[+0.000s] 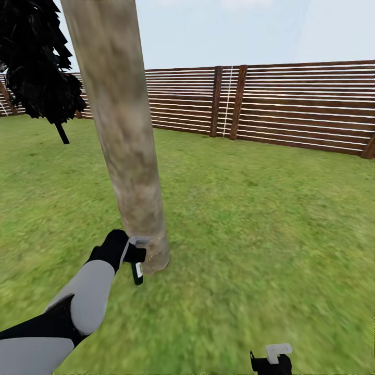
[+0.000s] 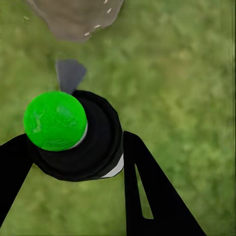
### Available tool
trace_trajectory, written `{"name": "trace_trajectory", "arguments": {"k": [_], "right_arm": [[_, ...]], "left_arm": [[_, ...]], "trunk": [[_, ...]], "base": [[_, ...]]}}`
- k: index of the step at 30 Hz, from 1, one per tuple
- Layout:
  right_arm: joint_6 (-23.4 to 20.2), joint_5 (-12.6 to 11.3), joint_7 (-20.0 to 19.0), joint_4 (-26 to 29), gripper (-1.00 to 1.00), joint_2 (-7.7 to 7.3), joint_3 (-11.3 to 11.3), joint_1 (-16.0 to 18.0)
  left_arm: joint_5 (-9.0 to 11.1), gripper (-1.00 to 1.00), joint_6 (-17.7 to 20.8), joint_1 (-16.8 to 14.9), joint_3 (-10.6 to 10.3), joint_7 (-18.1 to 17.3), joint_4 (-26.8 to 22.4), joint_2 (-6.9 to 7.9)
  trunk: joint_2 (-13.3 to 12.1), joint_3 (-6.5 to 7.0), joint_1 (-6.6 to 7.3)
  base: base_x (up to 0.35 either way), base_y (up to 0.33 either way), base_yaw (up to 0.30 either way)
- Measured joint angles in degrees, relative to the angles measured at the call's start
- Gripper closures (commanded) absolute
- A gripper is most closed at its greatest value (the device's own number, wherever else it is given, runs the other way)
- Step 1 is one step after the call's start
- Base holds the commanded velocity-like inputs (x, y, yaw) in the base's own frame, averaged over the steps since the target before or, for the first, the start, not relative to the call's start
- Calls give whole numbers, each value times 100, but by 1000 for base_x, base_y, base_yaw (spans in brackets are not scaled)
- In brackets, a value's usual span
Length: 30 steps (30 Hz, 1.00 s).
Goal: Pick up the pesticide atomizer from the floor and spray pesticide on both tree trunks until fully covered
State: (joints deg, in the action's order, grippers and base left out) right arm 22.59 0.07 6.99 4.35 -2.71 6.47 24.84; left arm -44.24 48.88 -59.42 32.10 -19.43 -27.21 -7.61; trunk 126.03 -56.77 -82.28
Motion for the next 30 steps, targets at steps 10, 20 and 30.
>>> {"name": "trace_trajectory", "arguments": {"k": [10, 20, 30], "right_arm": [[0, 3, 0, 0, -100, 0, 4, 0], [0, 3, -1, -2, -100, 7, 8, 1], [-2, 8, 11, -1, -100, 0, 0, 0]], "left_arm": [[4, 100, 2, -443, 6, -7, 17, 228], [-56, 100, 460, -861, -11, -9, -3, 159], [-42, 100, 459, -785, -28, -1, 0, 154]], "trunk": [[0, 0, 1], [0, 0, 1], [0, 0, 2]], "base": [[-4, 0, 0], [0, 0, 90], [80, -183, 53]]}}
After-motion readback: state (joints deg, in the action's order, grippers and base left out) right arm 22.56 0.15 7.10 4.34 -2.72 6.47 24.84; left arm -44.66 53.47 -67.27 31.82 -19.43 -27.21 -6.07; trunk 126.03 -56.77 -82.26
